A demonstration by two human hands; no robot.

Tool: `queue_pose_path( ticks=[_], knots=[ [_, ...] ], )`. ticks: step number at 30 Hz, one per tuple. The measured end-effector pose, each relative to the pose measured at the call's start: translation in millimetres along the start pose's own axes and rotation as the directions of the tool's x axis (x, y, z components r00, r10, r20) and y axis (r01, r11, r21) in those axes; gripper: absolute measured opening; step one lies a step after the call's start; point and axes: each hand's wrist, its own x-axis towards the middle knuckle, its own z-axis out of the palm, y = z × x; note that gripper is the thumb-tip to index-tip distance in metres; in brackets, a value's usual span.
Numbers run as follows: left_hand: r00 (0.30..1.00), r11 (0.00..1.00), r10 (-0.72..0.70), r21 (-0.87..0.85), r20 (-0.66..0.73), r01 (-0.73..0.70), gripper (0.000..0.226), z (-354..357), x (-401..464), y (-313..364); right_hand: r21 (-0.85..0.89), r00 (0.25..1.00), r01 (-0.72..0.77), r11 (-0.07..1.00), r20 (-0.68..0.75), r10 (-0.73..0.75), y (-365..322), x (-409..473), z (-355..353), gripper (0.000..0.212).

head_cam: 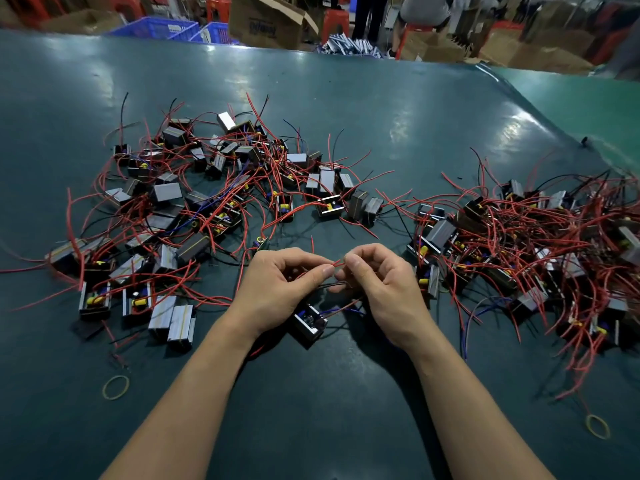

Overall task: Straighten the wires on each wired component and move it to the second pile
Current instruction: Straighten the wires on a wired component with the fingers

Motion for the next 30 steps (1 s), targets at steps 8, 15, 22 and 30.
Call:
queue_pose_path(
  ticks=[8,15,22,30],
  knots=[
    [0.998,0.999,0.0,0.037,-0.06,0.002,0.006,-0.2,1.3,0.1,-0.115,0.995,0.047,0.992,-0.078,-0.056,0.5,-3.9,7.9,0.009],
    [1.0,1.0,0.005,0.014,-0.02,-0.005,0.004,-1.7,0.4,-1.5,-0.057,0.996,0.063,0.996,-0.065,-0.067,-1.1,-3.2,5.3,0.003],
    [0.999,0.999,0.015,0.048,-0.029,-0.014,0.006,0.1,1.7,-4.1,-0.098,0.992,0.093,0.991,-0.074,-0.1,-0.5,-5.0,7.1,0.006],
    [0.999,0.999,0.045,0.017,-0.013,-0.045,0.009,1.3,0.0,-0.4,-0.291,0.975,0.167,0.942,-0.091,-0.201,-0.9,-8.7,4.9,0.009]
  ],
)
